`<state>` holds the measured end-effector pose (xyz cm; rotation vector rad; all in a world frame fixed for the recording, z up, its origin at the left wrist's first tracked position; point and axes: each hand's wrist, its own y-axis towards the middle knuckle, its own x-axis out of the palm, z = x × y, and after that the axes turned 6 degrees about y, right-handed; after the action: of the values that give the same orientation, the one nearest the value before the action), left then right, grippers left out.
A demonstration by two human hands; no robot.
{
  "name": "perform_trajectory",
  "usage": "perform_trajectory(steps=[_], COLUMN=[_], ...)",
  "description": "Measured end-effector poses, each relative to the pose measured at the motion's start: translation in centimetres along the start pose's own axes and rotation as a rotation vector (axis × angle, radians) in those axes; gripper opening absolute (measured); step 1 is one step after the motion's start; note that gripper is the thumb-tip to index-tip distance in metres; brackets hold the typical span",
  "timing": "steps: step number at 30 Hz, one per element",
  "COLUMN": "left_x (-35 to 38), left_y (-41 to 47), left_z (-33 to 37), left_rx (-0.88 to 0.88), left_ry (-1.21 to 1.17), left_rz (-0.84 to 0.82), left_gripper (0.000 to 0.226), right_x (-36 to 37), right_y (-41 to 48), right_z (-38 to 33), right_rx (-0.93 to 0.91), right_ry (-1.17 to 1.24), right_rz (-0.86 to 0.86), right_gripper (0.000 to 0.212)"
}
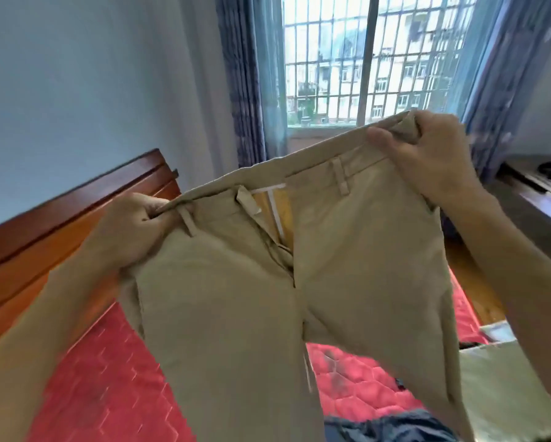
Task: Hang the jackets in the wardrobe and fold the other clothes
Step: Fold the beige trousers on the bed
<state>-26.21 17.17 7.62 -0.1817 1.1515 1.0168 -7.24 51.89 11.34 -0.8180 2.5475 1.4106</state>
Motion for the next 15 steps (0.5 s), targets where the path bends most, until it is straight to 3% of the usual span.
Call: perform_trajectory(steps=[4,8,12,15], left_x=[-3.0,-4.3,-4.6,-3.9], left_y=[2.7,5.2,7.0,8.5], left_z=[1.1,2.3,3.7,4.7], left_rx=[-0.300,-0.514,-0.536,-0.523], left_ry=[-0.151,-0.428,-0.643,-0.791], left_rz=[-0.242,-0.420,-0.413,-0.398], left_gripper=[0.033,0.025,0.029,0.017], right_x=[6.0,10.1,12.1,12.8], right_y=[3.2,5.0,5.3,5.1], right_z=[0.5,0.7,-2.1,-4.8], right_rx=[0.141,0.191,0.057,-0.075], right_ry=[-0.143,-0.143,-0.055,0.078], right_rz=[-0.163,-0.157,-0.031,0.015], right_gripper=[0.041,0.054,0.058,0.058])
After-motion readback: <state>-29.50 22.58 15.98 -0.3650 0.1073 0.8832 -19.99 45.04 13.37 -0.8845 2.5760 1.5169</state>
